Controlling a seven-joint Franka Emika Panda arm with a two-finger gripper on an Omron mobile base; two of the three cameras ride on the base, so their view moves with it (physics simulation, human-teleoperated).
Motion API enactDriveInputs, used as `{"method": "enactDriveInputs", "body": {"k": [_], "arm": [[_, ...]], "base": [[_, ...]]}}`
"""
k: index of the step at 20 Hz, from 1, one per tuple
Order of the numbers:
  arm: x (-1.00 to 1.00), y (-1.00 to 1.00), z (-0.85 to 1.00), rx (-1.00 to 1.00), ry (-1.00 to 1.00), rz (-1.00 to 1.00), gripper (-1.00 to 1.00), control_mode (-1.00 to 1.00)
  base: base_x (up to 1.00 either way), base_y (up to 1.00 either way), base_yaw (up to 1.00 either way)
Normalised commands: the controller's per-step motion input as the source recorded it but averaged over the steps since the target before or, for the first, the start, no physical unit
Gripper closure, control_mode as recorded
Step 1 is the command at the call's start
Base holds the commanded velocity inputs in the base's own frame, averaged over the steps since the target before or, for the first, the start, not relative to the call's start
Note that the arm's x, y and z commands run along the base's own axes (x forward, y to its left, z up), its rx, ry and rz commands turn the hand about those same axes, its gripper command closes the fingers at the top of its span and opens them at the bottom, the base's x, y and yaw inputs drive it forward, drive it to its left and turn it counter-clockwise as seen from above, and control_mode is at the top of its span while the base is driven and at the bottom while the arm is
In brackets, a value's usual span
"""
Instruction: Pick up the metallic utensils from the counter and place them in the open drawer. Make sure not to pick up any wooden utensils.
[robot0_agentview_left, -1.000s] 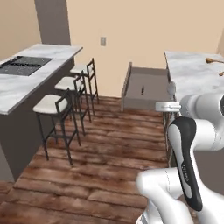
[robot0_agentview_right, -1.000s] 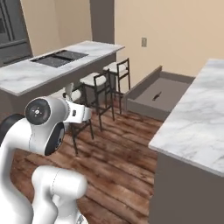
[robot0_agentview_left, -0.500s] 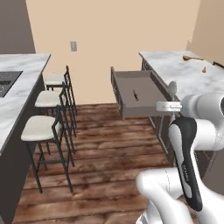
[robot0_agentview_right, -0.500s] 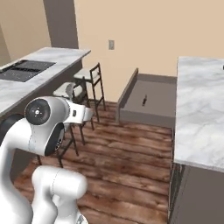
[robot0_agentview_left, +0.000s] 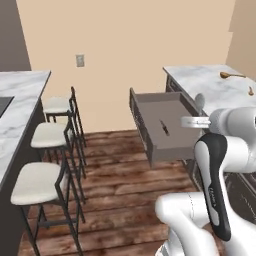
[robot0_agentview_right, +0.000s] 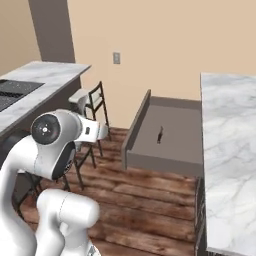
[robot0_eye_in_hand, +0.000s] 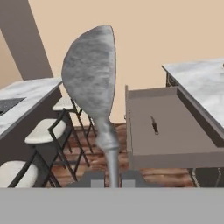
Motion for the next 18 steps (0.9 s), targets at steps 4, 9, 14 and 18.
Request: {"method": "enactDriveInputs", "body": {"k": [4,9,14,18], "arm": [[0.00,0.00,0.00,0.00,0.00,0.00,1.00,1.00],[0.00,0.00,0.00,0.00,0.00,0.00,1.00,1.00],[0.00,0.00,0.00,0.00,0.00,0.00,1.00,1.00],[0.00,0.00,0.00,0.00,0.00,0.00,1.00,1.00]], "base": [[0.79,0.08,-0.08],[0.47,0.19,-0.22],[0.40,0.00,-0.27],[0.47,0.00,-0.13]]}}
